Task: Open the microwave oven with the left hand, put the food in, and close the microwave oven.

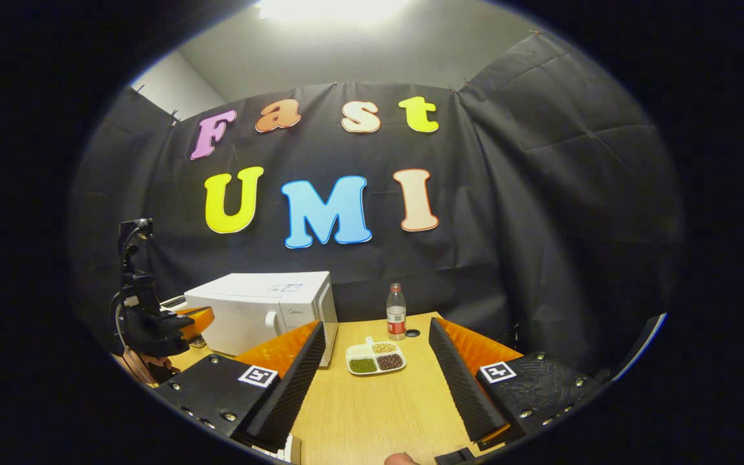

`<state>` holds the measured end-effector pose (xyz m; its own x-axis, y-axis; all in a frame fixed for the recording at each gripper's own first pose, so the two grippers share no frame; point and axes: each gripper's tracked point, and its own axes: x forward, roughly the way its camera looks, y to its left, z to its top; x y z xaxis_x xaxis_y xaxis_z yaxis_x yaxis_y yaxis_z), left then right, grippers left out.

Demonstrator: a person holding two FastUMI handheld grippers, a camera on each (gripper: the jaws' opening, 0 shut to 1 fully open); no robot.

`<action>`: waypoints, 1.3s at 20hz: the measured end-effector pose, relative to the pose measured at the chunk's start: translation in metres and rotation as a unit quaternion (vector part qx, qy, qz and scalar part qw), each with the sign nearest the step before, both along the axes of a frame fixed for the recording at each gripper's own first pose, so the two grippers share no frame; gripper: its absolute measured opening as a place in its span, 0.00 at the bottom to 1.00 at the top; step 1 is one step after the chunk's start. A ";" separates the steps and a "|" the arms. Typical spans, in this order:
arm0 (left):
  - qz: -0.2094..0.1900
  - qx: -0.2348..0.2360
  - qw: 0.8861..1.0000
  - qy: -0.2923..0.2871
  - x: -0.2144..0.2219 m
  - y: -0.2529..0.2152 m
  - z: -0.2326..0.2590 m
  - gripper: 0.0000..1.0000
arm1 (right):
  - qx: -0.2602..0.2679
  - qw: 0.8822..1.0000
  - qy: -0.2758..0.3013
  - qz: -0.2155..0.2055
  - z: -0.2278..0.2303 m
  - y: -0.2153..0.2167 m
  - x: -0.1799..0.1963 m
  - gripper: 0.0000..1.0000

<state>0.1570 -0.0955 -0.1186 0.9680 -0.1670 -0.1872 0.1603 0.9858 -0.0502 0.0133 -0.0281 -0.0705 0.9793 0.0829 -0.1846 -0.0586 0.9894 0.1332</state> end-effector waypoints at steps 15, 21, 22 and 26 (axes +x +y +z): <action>0.055 0.012 0.996 -0.067 -0.164 0.075 0.098 0.08 | 0.016 0.998 -0.035 0.055 0.025 0.045 -0.042 0.98; 0.058 0.019 0.996 -0.069 -0.201 0.107 0.100 0.35 | 0.010 0.998 -0.046 0.051 0.034 0.071 -0.067 0.98; 0.064 0.018 0.995 -0.068 -0.204 0.114 0.100 0.40 | 0.008 0.997 -0.047 0.053 0.036 0.075 -0.071 0.98; 0.080 0.005 0.994 -0.072 -0.222 0.132 0.106 0.65 | 0.006 0.997 -0.061 0.055 0.049 0.082 -0.080 0.98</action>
<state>-0.0651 0.0366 -0.0128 0.9989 -0.0085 -0.0454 0.0072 0.9996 -0.0278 -0.0669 0.0543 -0.0212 0.9793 0.1923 -0.0631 -0.1830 0.9744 0.1304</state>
